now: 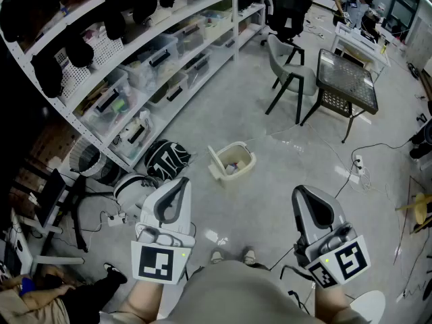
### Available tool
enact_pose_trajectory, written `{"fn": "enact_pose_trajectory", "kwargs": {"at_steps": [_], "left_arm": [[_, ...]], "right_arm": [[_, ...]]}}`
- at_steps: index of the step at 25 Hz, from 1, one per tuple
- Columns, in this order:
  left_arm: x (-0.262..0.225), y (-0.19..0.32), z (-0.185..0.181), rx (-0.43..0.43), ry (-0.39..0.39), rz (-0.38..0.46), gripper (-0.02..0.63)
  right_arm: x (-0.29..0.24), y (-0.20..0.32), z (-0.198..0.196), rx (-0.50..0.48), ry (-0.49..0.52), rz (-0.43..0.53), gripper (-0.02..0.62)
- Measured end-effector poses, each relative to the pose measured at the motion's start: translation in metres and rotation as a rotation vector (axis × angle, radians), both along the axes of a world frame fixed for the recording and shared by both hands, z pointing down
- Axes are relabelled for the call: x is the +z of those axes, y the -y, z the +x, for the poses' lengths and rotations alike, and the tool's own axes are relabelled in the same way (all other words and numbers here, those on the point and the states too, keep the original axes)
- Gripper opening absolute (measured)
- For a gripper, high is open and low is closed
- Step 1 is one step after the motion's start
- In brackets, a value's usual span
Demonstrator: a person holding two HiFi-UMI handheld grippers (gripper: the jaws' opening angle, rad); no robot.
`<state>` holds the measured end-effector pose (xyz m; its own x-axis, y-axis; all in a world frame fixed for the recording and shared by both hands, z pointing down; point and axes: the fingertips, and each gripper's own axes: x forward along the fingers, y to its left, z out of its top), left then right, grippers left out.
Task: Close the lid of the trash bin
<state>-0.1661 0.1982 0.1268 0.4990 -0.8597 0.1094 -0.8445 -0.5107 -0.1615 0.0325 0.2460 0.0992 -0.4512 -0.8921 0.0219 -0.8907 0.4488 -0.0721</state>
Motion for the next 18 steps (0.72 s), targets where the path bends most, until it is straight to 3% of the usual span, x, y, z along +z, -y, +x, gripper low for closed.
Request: {"fn": "enact_pose_trajectory", "kwargs": {"at_steps": [8,18], "left_arm": [[0.005,-0.019,0.016,-0.031,-0.006,-0.014,0.003],[0.016,-0.04,0.039,-0.104,0.028,-0.029,0.003]], "right_arm": [[0.007,-0.015,0.03,0.006,0.038,-0.021,0.003],[0.022,-0.027,0.056,-0.066,0.056,-0.036,0.003]]}}
